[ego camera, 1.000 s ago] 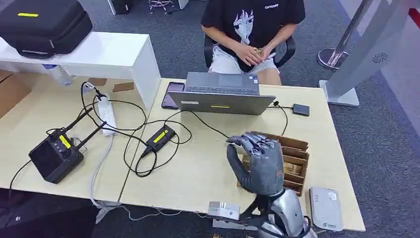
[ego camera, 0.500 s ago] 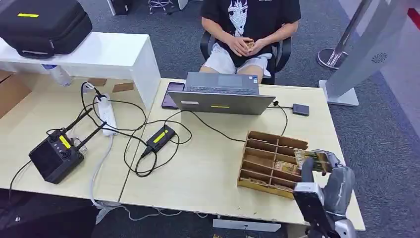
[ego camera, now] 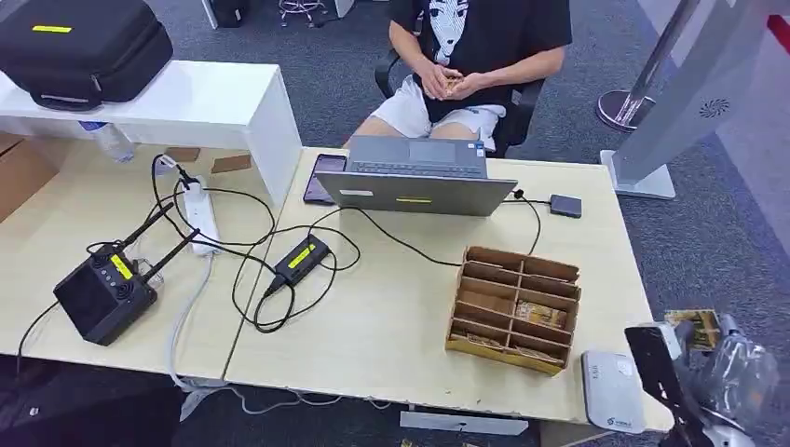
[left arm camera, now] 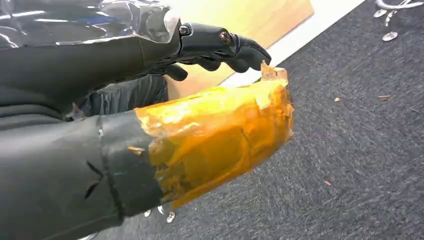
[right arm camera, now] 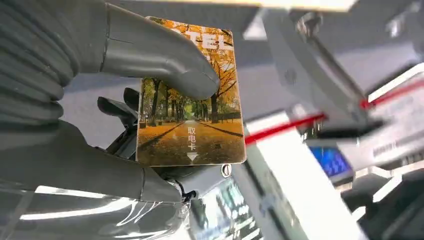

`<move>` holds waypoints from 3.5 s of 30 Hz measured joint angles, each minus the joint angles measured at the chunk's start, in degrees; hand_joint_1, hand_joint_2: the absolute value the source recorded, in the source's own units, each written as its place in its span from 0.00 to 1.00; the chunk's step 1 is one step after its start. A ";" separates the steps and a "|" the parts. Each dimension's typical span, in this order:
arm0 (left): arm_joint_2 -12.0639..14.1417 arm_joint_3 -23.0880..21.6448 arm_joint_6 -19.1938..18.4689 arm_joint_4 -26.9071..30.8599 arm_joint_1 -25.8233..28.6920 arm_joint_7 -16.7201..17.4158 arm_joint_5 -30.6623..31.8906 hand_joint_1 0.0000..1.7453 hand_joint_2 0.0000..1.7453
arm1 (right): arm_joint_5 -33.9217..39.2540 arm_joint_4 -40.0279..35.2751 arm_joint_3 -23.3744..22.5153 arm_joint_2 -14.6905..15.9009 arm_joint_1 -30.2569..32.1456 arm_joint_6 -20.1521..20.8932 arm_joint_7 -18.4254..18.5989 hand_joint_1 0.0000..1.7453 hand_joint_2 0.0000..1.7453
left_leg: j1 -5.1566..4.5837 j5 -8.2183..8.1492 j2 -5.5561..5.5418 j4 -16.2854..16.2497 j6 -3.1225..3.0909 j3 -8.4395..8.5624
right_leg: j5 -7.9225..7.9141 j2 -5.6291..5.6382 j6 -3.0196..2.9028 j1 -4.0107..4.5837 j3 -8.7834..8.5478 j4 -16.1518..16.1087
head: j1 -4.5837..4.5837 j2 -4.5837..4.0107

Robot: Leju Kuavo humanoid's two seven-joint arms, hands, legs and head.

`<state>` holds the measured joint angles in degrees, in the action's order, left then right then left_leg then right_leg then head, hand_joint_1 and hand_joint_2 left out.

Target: Pass the card to the sensor for recognition and then transmit it.

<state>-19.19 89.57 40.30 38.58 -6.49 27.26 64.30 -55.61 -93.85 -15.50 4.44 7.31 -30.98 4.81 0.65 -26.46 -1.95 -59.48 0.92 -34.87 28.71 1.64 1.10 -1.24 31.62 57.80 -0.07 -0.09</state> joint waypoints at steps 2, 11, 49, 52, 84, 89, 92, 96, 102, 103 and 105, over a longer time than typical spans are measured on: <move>0.00 0.00 0.00 0.00 0.08 -0.11 -0.39 0.00 0.00 | 1.88 0.24 0.50 0.24 0.15 3.70 -1.33 1.00 1.00 | 0.00 0.00 -0.01 0.00 0.00 0.00 | 0.00 -0.01 0.00 0.00 -0.01 0.00 | 0.00 0.00; -0.02 0.00 0.00 0.00 0.10 -1.11 -1.20 0.00 0.00 | 3.61 0.24 5.96 3.12 1.16 12.08 -3.46 1.00 1.00 | -0.01 0.00 0.01 0.00 0.00 0.00 | 0.00 0.00 0.00 -0.01 -0.01 0.00 | 0.00 0.00; -0.02 0.00 0.00 0.00 0.12 -2.21 -1.75 0.00 0.00 | -3.74 -0.90 14.64 15.21 5.83 20.46 8.04 1.00 1.00 | -0.01 -0.02 0.00 -0.01 -0.02 -0.01 | 0.01 -0.01 0.01 -0.01 0.00 0.00 | -0.02 0.00; -0.02 0.00 0.00 0.00 0.12 -2.34 -1.75 0.00 0.00 | -2.26 -0.85 15.13 15.87 5.94 20.88 7.25 1.00 1.00 | -0.01 -0.02 -0.01 -0.01 -0.02 -0.01 | 0.01 -0.01 0.02 -0.01 0.00 0.00 | 0.02 0.00; -0.02 0.00 0.00 0.00 0.12 -2.62 -1.66 0.00 0.00 | -1.21 -0.90 18.18 18.47 5.60 11.32 5.32 1.00 1.00 | -0.01 -0.01 -0.01 -0.01 -0.02 0.00 | 0.00 -0.01 0.02 -0.01 -0.02 0.00 | -0.02 0.00; -0.02 0.00 0.00 0.00 0.12 -2.32 -1.68 0.00 0.00 | 6.90 -3.72 18.16 15.78 5.25 3.76 -2.26 1.00 1.00 | 0.00 -0.01 -0.01 0.01 -0.02 0.01 | 0.01 -0.01 0.00 0.00 -0.02 0.00 | 0.00 0.00; -0.02 0.00 0.00 0.00 0.12 -2.10 -1.42 0.00 0.00 | 12.34 -4.90 18.10 13.37 4.08 0.92 -6.02 1.00 1.00 | 0.01 -0.01 0.01 0.03 -0.01 0.00 | 0.01 0.01 0.00 0.02 -0.02 0.01 | -0.02 0.00; -0.02 0.00 0.00 0.00 0.09 -2.30 -1.01 0.00 0.00 | 14.54 -5.55 18.97 9.15 0.19 -0.23 -10.93 1.00 1.00 | 0.01 0.00 0.09 0.03 -0.01 0.06 | 0.00 0.09 -0.01 0.02 -0.06 0.02 | 0.00 0.00; -0.04 0.00 0.00 0.00 0.04 -4.18 -0.55 0.00 0.00 | 14.17 -2.71 24.40 6.21 -11.54 6.81 -10.32 1.00 1.00 | 0.00 0.09 0.17 0.03 0.00 0.07 | -0.13 0.18 0.05 0.02 -0.08 0.05 | -0.02 0.00; -0.04 0.00 0.00 0.00 0.05 -4.65 -0.29 0.00 0.00 | 14.58 -1.26 25.65 5.58 -14.60 8.83 -9.60 1.00 1.00 | 0.00 0.12 0.19 0.03 0.01 0.08 | -0.15 0.20 0.05 0.01 -0.04 0.05 | -0.04 0.00; -0.04 0.00 0.00 0.00 -0.02 -5.40 0.26 0.00 0.00 | 15.35 2.21 28.27 4.28 -20.88 11.93 -8.22 1.00 1.00 | 0.00 0.24 0.24 0.03 0.00 0.05 | -0.21 0.29 0.09 0.01 -0.03 0.07 | -0.02 0.00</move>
<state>-19.23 89.57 40.30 38.58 -6.51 21.86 64.57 -40.26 -91.64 12.77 8.72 -13.57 -19.05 -3.41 0.66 -26.22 -1.71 -59.44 0.92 -34.83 28.50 1.93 1.18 -1.23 31.60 57.87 -0.09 -0.09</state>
